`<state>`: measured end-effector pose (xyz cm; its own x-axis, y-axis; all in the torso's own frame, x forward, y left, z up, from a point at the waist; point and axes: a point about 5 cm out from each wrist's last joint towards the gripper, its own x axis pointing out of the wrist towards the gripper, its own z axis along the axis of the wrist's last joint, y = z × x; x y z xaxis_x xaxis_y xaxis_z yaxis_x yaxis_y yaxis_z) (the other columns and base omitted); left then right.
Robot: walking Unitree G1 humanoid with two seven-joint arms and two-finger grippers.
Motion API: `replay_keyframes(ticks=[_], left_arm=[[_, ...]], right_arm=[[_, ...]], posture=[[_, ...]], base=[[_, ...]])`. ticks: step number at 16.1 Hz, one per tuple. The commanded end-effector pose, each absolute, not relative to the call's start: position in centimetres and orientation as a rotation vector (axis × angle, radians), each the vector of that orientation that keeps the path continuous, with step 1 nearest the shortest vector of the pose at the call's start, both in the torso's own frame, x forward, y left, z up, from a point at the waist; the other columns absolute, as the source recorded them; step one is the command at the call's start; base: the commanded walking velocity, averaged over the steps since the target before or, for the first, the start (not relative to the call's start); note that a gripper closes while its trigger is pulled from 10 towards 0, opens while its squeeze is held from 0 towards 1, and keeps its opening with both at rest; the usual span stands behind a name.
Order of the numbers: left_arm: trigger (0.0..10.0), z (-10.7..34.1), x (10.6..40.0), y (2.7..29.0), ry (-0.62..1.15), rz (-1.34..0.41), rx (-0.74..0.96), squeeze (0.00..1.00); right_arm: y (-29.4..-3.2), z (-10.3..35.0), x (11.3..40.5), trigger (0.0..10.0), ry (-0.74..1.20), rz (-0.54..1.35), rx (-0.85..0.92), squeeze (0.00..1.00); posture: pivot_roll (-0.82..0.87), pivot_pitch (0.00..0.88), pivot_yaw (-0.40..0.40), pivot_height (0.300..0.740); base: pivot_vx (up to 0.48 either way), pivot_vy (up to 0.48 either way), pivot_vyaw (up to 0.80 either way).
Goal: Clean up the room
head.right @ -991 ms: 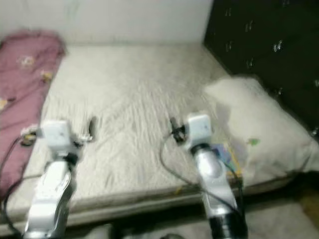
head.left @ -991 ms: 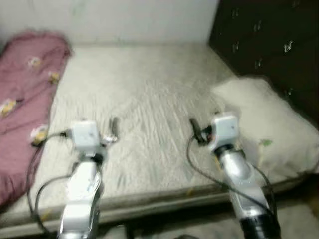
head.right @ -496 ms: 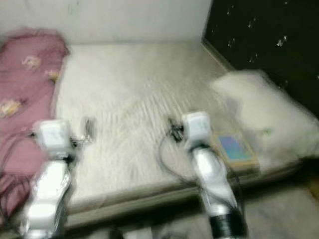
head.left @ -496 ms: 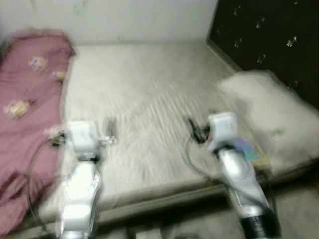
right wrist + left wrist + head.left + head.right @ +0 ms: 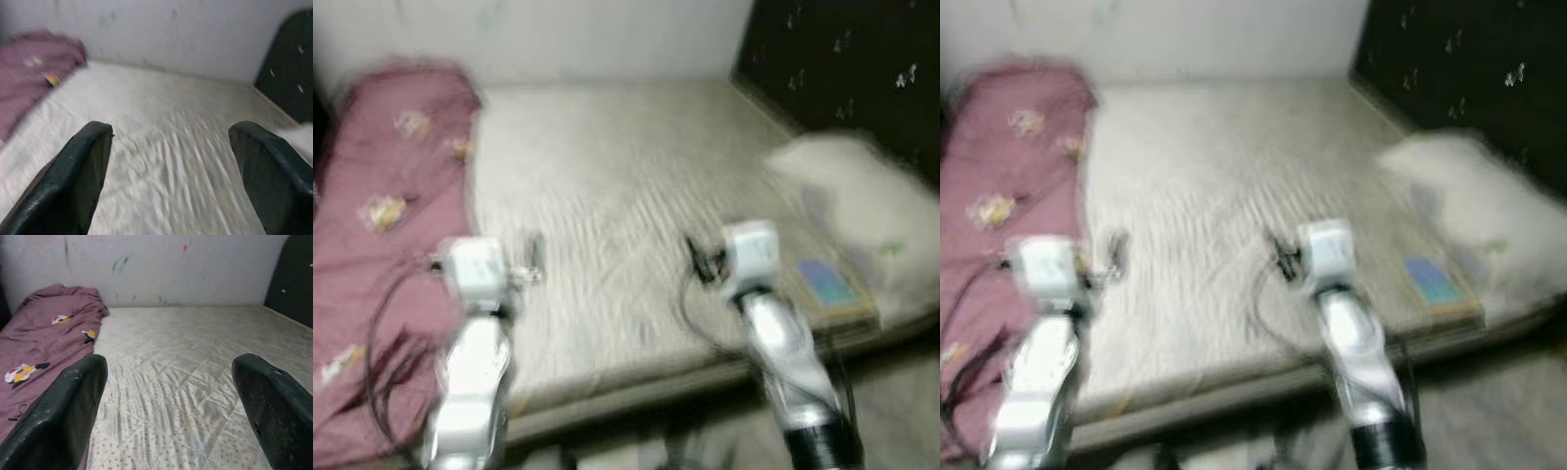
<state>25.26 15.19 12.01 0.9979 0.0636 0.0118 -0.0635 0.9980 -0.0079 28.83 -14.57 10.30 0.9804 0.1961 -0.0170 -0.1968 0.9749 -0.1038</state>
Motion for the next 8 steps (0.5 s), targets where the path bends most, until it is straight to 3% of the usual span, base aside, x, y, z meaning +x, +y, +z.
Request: replay_keyframes(ticks=[1, 8], left_arm=[[10.0, 12.38, 25.37, 15.79, -0.024, 0.079, 0.002, 0.0], [10.0, 12.39, 25.39, 15.73, -0.024, 0.08, 0.0, 0.0]], right_arm=[[-13.99, 11.15, 29.07, 10.0, -0.026, 0.215, -0.097, 0.0], [-14.01, 11.17, 29.14, 10.0, -0.023, 0.219, -0.1, 0.0]], posture=[[0.03, 0.0, -0.057, 0.74], [0.03, 0.0, -0.061, 0.74]], base=[[0.0, 0.472, 0.0], [0.0, 0.472, 0.0]])
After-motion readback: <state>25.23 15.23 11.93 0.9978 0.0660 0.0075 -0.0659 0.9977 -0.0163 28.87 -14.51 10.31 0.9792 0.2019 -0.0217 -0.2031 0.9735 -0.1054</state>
